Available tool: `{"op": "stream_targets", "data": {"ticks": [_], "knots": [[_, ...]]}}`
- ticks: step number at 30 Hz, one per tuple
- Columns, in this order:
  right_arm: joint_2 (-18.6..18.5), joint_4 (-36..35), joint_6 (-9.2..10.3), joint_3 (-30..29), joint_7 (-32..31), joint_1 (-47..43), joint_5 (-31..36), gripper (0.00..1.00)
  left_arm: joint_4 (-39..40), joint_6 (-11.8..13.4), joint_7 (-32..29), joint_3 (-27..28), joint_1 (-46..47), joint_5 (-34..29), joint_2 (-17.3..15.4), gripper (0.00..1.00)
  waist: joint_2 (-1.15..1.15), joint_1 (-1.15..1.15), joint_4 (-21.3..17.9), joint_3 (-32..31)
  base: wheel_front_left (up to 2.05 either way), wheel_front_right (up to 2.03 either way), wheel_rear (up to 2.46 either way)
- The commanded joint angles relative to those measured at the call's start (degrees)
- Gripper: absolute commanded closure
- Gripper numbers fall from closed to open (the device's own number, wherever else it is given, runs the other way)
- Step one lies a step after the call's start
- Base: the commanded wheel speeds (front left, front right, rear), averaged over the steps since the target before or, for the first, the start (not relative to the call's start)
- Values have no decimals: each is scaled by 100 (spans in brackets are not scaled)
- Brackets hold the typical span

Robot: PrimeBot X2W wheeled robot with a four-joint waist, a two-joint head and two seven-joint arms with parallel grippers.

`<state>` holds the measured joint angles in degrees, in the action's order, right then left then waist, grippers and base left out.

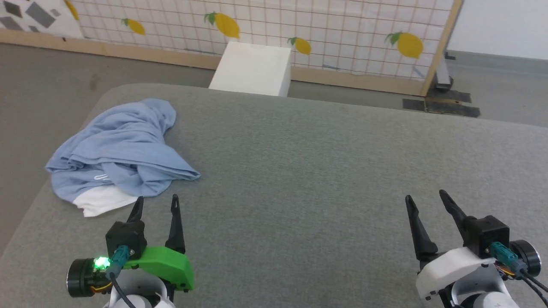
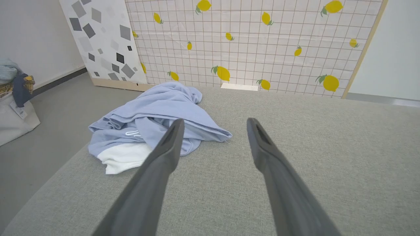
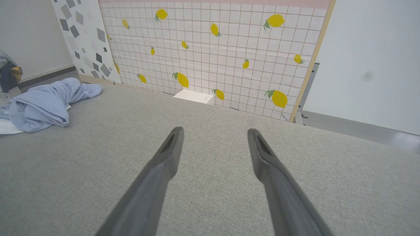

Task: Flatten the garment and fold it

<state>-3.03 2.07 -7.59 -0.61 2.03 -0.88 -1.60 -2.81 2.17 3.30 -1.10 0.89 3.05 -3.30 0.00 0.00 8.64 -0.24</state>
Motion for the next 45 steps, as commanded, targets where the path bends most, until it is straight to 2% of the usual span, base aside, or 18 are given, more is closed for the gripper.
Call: {"op": "stream_targets", "data": {"ticks": [1,45], "knots": [[4,29,3,7,53,88,-48,0,-19,60,71,-11,35,88,-32,0,0,0,176,-6,0,0,0],[9,285,6,155,328,201,-194,0,-186,670,542,67,-261,653,-197,0,0,0,1575,-79,-3,-3,-3]]}}
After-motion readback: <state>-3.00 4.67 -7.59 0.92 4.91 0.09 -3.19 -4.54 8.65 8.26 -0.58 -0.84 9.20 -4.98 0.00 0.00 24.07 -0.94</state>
